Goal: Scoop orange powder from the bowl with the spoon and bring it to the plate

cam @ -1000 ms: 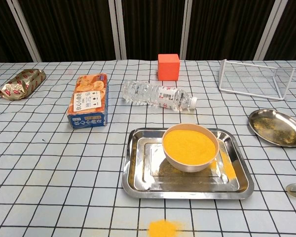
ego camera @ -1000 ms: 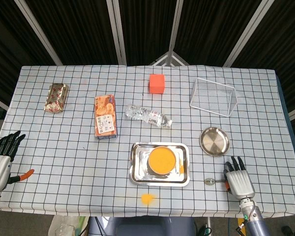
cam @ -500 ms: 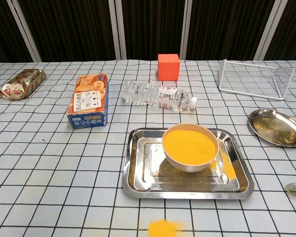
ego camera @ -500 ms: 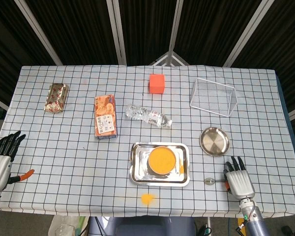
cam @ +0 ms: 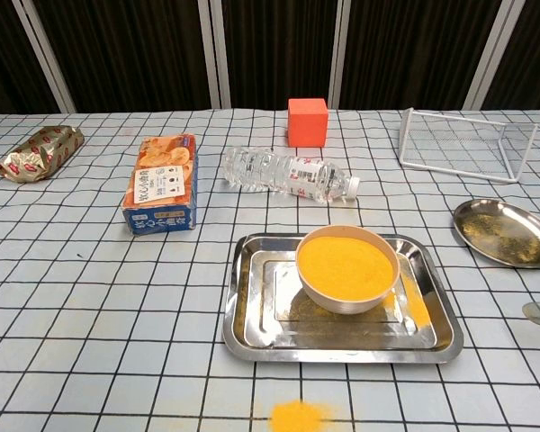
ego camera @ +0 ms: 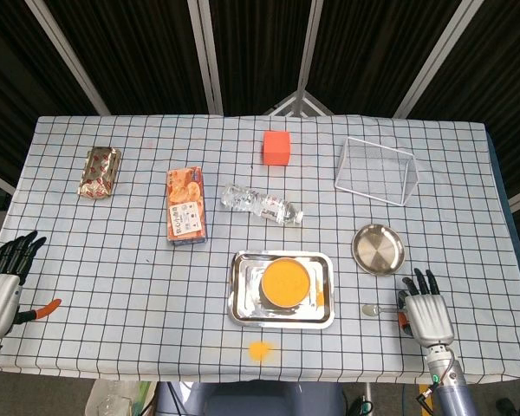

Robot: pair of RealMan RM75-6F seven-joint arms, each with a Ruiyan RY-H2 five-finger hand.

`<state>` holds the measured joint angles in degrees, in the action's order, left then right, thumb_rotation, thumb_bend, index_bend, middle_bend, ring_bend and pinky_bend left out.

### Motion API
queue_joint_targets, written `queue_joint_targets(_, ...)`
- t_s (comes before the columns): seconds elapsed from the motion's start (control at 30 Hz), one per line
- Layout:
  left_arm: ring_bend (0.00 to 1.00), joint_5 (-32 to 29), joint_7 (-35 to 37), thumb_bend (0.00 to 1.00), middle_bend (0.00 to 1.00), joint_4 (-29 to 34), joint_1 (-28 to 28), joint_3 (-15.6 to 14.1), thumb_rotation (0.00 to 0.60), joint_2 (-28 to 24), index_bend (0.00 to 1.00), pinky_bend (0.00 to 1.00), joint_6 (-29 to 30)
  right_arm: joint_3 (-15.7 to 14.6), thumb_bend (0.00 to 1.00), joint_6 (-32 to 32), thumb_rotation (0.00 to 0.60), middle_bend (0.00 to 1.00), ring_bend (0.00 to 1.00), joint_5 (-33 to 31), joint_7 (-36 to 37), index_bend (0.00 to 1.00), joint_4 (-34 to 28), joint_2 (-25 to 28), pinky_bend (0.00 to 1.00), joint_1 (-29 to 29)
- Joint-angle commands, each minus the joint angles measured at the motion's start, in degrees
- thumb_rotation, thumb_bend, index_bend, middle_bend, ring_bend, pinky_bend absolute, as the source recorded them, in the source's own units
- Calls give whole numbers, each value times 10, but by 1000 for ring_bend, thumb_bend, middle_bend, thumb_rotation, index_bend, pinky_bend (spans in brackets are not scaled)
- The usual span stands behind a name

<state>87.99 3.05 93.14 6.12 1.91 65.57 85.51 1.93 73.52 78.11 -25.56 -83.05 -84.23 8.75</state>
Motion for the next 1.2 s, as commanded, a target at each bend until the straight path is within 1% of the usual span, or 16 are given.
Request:
queue_joint_targets(0.03, 0, 1, 1, 8, 0, 0, 0, 0, 600, 0, 0, 0, 0, 16, 506, 6, 600, 242, 0, -15, -1, 614, -35, 14, 0, 2)
queue_joint_targets(0.13, 0, 1, 1, 8, 0, 1, 0, 0, 600, -1, 0, 0, 0, 30, 505, 10, 600, 242, 0, -27, -13, 614, -67, 23, 0, 7)
queue_joint_targets(0.3, 0, -1, 1, 8, 0, 1, 0, 0, 600, -1, 0, 0, -1, 49, 505, 11, 600, 242, 0, -47, -66, 614, -125, 27, 0, 24)
queue_joint_targets(0.47, 0, -4, 0, 8, 0, 2, 0, 1, 600, -2, 0, 0, -1, 64, 505, 17, 600, 242, 0, -64, -129, 614, -168, 1, 0, 46)
queue_joint_targets(0.63, 0, -6, 5, 8, 0, 2, -1, 2, 600, -3, 0, 0, -2, 74, 506, 21, 600, 242, 0, -79, -205, 613, -191, -33, 0, 72)
queue_joint_targets(0.83, 0, -11, 13, 8, 0, 5, 0, 2, 600, -6, 0, 0, -6, 84, 505, 31, 600, 242, 0, -114, -288, 614, -194, -82, 0, 101)
queue_joint_targets(1.03, 0, -12, 22, 8, 0, 10, 0, 2, 600, -10, 0, 0, -9, 93, 506, 40, 600, 242, 0, -141, -326, 614, -166, -137, 0, 126)
queue_joint_targets(1.2, 0, -12, 27, 8, 0, 11, 1, 1, 600, -12, 0, 0, -11, 101, 506, 51, 600, 242, 0, -153, -359, 614, -146, -172, 0, 147)
